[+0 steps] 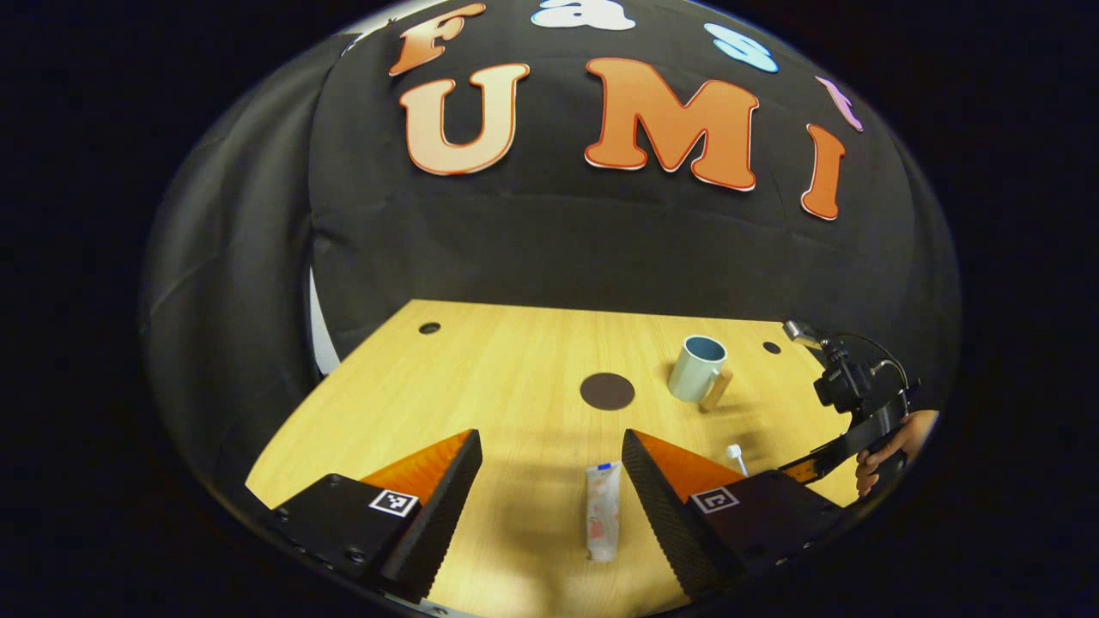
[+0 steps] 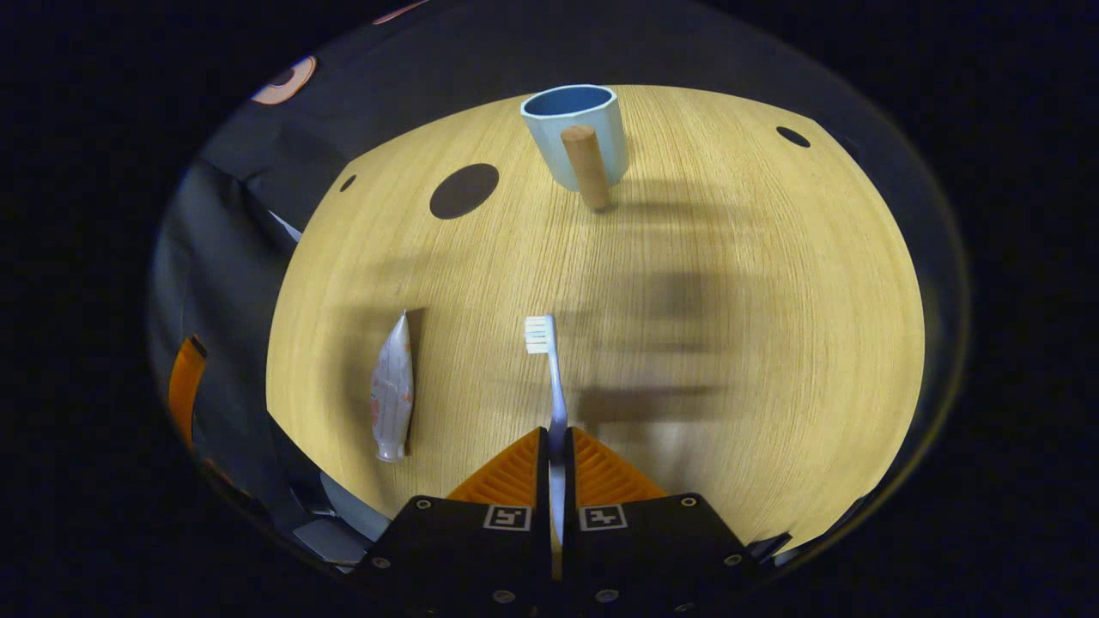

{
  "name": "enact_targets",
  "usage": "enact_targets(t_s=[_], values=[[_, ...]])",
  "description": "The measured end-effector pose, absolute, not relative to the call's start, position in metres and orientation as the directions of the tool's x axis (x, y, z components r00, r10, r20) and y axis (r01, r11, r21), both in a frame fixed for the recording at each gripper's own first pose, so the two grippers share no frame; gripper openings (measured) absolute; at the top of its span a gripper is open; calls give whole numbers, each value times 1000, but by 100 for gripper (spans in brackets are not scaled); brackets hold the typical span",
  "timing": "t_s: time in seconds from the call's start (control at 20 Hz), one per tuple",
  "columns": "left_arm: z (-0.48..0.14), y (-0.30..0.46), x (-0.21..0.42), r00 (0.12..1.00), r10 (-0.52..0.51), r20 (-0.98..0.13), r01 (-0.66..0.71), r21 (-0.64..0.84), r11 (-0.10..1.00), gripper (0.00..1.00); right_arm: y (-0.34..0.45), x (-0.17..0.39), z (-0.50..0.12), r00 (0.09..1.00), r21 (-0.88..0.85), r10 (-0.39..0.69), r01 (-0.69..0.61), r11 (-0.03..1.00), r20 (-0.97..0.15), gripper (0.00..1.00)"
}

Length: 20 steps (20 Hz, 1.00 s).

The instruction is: Put the toothbrush and toothpaste on the desktop into the cup, then pick up the cup and place it on the coaster on the desktop.

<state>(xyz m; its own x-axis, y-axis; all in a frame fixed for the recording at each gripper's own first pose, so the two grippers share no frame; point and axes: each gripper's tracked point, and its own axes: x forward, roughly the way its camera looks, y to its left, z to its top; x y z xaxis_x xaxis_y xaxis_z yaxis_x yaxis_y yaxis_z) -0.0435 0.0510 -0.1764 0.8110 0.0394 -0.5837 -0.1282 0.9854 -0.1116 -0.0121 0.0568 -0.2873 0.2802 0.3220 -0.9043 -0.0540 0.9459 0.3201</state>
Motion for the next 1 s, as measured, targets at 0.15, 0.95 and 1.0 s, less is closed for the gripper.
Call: enact_targets(t_s=[0.15, 0.95, 1.0], values=[[-193, 40, -48, 757, -3, -653, -112, -134, 985, 99, 48, -6, -280, 340, 305, 319, -95, 947, -885, 6], [-359, -18, -55, 272, -271, -923, 3, -281, 960, 92, 35, 38, -196, 631, 331, 277, -34, 943, -725, 6], [-366, -20, -53, 253, -278, -927, 9, -285, 958, 87, 34, 42, -193, 651, 324, 265, -31, 945, -711, 6]])
